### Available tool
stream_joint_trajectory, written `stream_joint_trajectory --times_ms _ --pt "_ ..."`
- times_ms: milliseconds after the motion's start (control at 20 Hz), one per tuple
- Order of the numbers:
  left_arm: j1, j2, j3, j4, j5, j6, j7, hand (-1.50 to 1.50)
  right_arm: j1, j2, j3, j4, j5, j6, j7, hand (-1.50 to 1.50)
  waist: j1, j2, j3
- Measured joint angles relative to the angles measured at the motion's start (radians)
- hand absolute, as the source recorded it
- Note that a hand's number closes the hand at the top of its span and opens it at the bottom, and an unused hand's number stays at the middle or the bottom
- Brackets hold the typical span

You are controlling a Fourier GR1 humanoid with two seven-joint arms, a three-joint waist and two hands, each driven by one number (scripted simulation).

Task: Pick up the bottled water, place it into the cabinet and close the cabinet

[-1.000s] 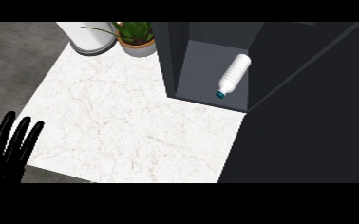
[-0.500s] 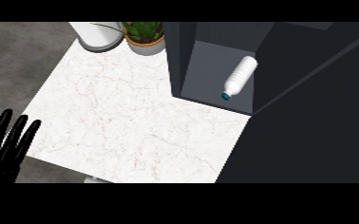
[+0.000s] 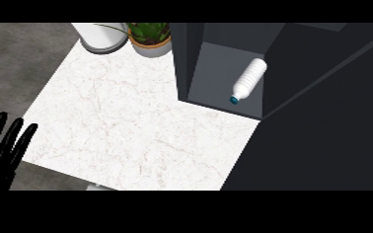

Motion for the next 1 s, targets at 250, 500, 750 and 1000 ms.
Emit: stream_joint_trajectory --times_ms 250,500,750,1000 --pt "0.0 0.008 0.016 0.005 0.011 -0.011 0.0 -1.5 -0.002 0.008 -0.002 0.003 -0.004 0.0 0.004 1.5 -0.002 0.005 -0.001" --pt "-0.007 0.013 0.023 0.009 0.017 -0.027 -0.001 -1.5 0.004 0.017 -0.004 0.01 -0.019 0.003 0.001 1.5 0.018 0.024 -0.001" --pt "-0.018 0.019 0.032 0.007 0.024 -0.043 -0.001 -1.5 0.009 0.031 -0.007 0.026 -0.054 0.003 -0.002 1.5 0.04 0.042 0.003" --pt "-0.026 0.025 0.039 0.011 0.025 -0.052 0.0 -1.5 0.009 0.054 -0.012 0.038 -0.081 -0.006 0.011 1.5 0.044 0.05 0.006"
